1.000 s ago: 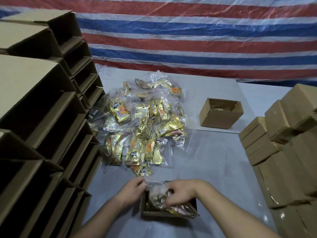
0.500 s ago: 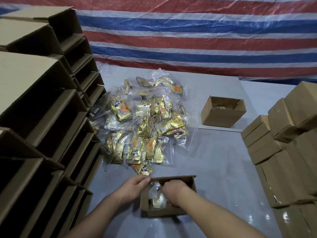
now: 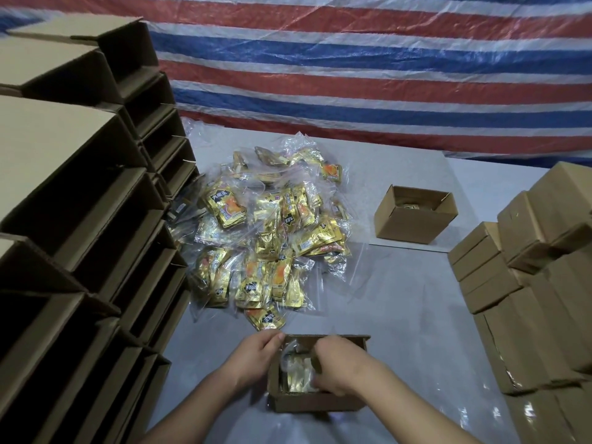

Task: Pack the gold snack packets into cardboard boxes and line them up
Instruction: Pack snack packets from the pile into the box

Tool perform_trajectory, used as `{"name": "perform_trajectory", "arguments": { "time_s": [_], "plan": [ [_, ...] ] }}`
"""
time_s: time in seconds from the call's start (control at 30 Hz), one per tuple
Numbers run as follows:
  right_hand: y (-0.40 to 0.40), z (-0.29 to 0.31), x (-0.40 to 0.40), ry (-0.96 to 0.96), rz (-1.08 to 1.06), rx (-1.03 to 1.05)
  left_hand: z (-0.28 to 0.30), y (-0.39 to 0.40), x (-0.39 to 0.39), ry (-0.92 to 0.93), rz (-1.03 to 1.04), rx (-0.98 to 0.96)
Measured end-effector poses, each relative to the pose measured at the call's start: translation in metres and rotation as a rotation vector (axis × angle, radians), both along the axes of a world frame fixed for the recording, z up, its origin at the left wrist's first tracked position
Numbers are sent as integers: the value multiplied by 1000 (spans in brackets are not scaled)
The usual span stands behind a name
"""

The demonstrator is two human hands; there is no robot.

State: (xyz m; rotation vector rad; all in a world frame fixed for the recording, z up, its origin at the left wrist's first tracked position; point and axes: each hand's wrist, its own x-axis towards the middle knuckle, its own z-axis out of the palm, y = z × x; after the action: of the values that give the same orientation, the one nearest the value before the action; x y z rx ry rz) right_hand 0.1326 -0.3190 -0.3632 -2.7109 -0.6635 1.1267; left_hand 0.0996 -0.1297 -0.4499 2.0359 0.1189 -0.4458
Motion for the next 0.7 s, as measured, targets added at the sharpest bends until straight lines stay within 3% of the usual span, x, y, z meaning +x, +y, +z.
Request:
{"name": "perform_trajectory", "arguments": {
  "time_s": [0.1, 0.2, 0.4, 0.47, 0.53, 0.6, 0.7],
  "plan": [
    [14, -11, 2, 186, 13, 153, -1, -1, 2, -3, 14, 16],
    [31, -36, -4, 312, 9, 55, -1, -2, 2, -12, -34, 37],
    [37, -45, -12, 574, -532, 295, 7, -10, 3, -45, -67, 18],
    [26, -32, -12, 553, -624, 334, 10, -10, 6, -45, -68, 22],
    [5, -24, -10, 403, -572, 280, 11, -10, 7, -26, -58, 30],
    [-16, -21, -8, 210, -390, 86, 10, -10, 6, -13, -39, 34],
    [-21, -18, -11, 192, -266, -126, 9, -12, 4, -16, -20, 37]
  ]
}}
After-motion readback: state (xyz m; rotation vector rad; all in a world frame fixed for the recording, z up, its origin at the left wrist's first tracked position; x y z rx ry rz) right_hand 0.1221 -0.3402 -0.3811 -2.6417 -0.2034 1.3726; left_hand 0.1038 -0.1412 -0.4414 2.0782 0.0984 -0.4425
